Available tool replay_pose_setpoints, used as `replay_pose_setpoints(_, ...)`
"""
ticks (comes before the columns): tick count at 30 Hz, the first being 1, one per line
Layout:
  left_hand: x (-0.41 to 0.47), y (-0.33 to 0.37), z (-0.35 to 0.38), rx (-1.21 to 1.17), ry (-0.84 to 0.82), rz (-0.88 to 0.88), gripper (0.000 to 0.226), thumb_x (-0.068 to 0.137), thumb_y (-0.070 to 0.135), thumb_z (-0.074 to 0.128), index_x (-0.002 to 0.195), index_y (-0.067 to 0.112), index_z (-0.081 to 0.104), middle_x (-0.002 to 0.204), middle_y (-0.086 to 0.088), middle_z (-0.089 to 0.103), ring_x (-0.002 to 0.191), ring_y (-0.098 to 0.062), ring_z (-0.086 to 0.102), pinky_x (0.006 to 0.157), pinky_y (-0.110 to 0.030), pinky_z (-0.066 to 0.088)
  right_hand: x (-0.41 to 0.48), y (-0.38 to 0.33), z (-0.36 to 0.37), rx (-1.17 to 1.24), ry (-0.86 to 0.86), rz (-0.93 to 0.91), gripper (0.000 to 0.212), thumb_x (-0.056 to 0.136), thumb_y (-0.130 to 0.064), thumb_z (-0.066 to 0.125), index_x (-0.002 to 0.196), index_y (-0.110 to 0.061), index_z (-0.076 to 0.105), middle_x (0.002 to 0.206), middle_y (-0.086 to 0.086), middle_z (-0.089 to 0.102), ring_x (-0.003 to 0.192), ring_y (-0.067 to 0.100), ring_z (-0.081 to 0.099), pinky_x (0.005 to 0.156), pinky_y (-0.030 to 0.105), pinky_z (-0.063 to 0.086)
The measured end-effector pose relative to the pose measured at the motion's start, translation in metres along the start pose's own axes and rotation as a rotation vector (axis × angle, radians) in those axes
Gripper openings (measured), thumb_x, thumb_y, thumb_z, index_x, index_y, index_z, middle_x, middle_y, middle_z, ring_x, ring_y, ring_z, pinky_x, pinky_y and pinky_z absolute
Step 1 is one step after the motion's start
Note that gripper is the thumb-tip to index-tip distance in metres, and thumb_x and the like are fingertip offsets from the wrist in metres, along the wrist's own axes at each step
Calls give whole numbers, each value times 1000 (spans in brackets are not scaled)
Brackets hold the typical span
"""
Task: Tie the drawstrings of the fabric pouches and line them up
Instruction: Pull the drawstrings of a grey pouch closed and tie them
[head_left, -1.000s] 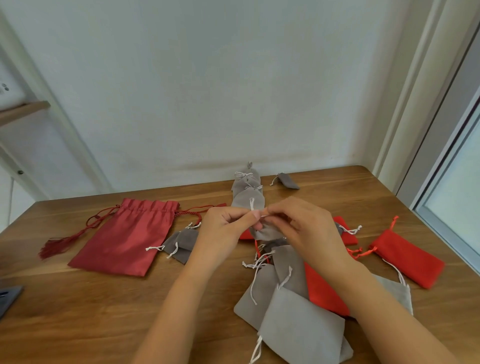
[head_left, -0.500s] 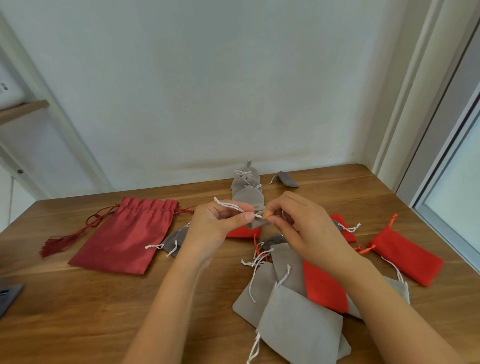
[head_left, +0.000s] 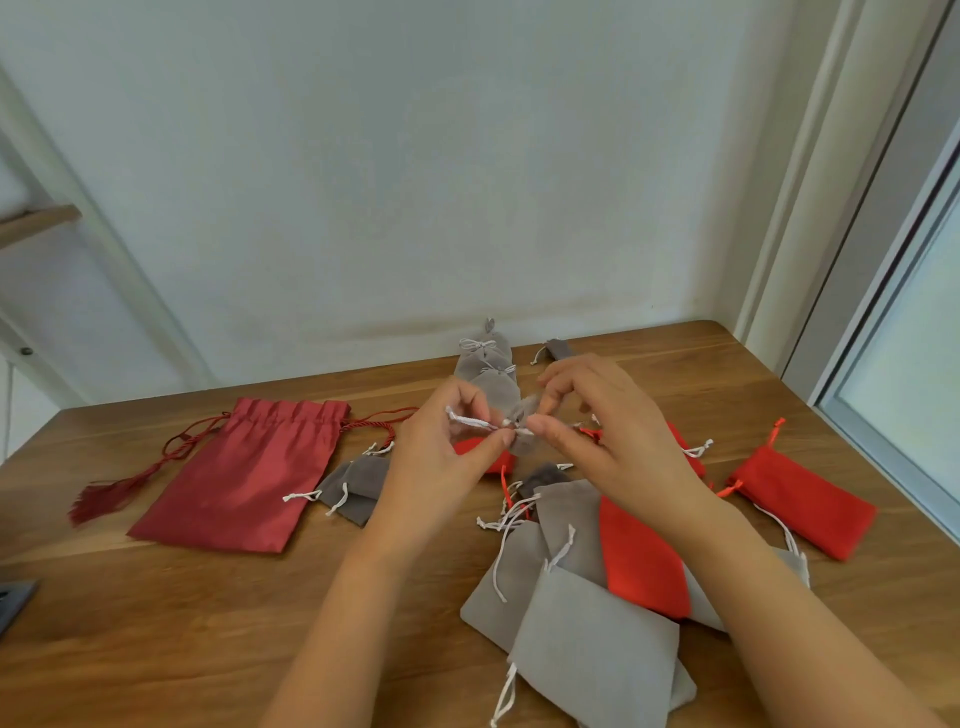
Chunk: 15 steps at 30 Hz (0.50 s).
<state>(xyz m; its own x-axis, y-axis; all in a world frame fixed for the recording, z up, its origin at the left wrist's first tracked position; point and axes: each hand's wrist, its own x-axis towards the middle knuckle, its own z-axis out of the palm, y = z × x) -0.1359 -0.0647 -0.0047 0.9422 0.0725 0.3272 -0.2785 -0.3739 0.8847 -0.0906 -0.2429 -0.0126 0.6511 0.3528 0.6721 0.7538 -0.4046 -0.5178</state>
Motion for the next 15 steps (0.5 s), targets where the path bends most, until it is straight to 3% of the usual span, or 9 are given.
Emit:
replay_pose_setpoints(3, -2, 1, 3, 105, 7, 66, 27, 80, 11, 74, 78, 28, 53, 83, 4, 66, 86, -13, 63, 81, -32, 49, -1, 1, 2, 67, -69, 58, 34, 88, -46, 56, 106, -18, 63, 118, -8, 62, 113, 3, 52, 95, 16, 38)
replay_pose_setpoints(6, -3, 4, 3, 116, 12, 96, 27, 80, 10, 73, 80, 28, 54, 81, 7, 65, 84, -9, 62, 77, -21, 45, -1, -1, 1, 107, -145, 126, 41, 90, -49, 52, 115, -21, 65, 114, -15, 65, 109, 0, 56, 95, 20, 40)
replay_pose_setpoints(8, -4, 4, 3, 104, 35, 129, 28, 81, 7, 72, 80, 27, 53, 81, 9, 65, 83, -6, 63, 75, -14, 45, -1, 1, 1, 146, -206, 169, 34, 91, -43, 57, 114, -21, 68, 109, -15, 68, 106, -2, 58, 98, 19, 40)
replay_pose_setpoints(11, -3, 1, 3, 124, 84, 159, 30, 82, 4, 71, 79, 27, 51, 82, 10, 64, 82, -7, 65, 72, -18, 50, -3, 1, 3, 300, -308, 280, 26, 94, -26, 62, 119, -24, 69, 110, -13, 71, 107, 0, 62, 95, 29, 49)
replay_pose_setpoints(15, -3, -8, 5, 180, 102, 195, 32, 84, 5, 68, 79, 32, 52, 83, 9, 63, 80, -10, 64, 72, -29, 54, -5, 1, 12, 240, -287, 230, 23, 93, -31, 59, 113, -36, 69, 98, 0, 74, 94, 22, 68, 82, 44, 51)
